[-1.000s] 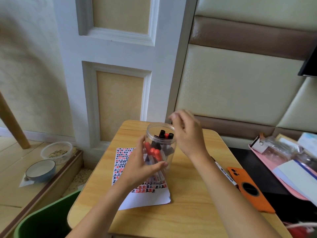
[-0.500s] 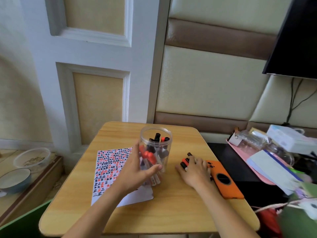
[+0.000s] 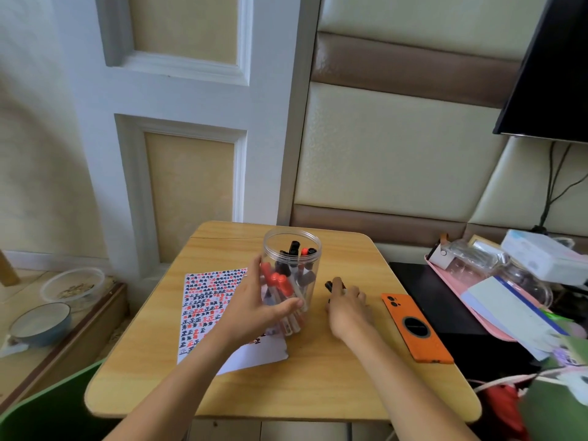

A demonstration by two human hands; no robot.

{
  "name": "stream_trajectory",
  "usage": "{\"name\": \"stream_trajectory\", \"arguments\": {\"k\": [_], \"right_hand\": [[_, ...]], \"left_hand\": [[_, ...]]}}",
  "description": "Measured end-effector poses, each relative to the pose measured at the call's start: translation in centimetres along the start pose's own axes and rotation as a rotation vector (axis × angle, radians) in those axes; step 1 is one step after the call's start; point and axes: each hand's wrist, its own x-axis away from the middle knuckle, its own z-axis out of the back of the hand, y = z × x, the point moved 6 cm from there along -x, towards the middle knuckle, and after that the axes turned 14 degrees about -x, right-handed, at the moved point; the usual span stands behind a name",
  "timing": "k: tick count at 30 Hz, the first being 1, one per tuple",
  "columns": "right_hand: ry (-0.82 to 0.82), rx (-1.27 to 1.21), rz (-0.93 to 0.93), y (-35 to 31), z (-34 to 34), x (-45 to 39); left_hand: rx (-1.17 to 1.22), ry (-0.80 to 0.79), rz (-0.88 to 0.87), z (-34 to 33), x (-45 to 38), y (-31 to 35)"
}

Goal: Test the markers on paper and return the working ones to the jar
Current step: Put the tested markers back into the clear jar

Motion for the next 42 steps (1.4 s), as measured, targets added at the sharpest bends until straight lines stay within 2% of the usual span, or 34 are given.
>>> {"name": "stream_trajectory", "arguments": {"k": [3,7,10,14,16,21,23,27,30,36,42], "right_hand": [[-0.042,-0.073,0.043,-1.1,0.0,0.5],[-0.01,-0.094,0.063,-2.1,0.4,1.0],[0.005,-0.129,0.013,-2.2,0.8,1.3],[0.05,-0.361,-0.046,-2.7,2.6,1.5],[0.135,-0.487,0.015,-4.2,5.5,1.7],[0.612,-0.759,0.36,-8.6,17.0,4.4],[0.704,-0.965,0.485,-10.0,19.7,5.6],[0.618,-1.414,0.601,-13.3,20.2,6.6],[0.567,-1.574,0.581,-15.0,18.1,6.3],[0.321,-1.386,0.55,-17.3,12.9,4.6],[0.12,-1.133,0.347,-17.7,11.0,4.1]], "left_hand": [[0.003,0.006,0.037,0.2,-0.1,-0.1],[0.015,0.007,0.071,0.5,-0.1,0.1],[0.025,0.007,0.079,0.8,0.0,0.0],[0.048,0.012,0.082,1.6,0.2,-0.2],[0.056,0.009,0.077,1.8,0.3,-0.4],[0.05,0.015,0.058,2.3,0.1,-0.5],[0.028,0.01,0.038,2.4,0.0,-0.2],[-0.009,0.001,-0.012,2.5,0.0,0.1],[-0.03,0.005,-0.041,2.6,0.3,0.3],[0.006,0.029,-0.017,2.8,0.4,-0.3],[-0.015,0.046,-0.015,2.9,0.3,-0.6]]}}
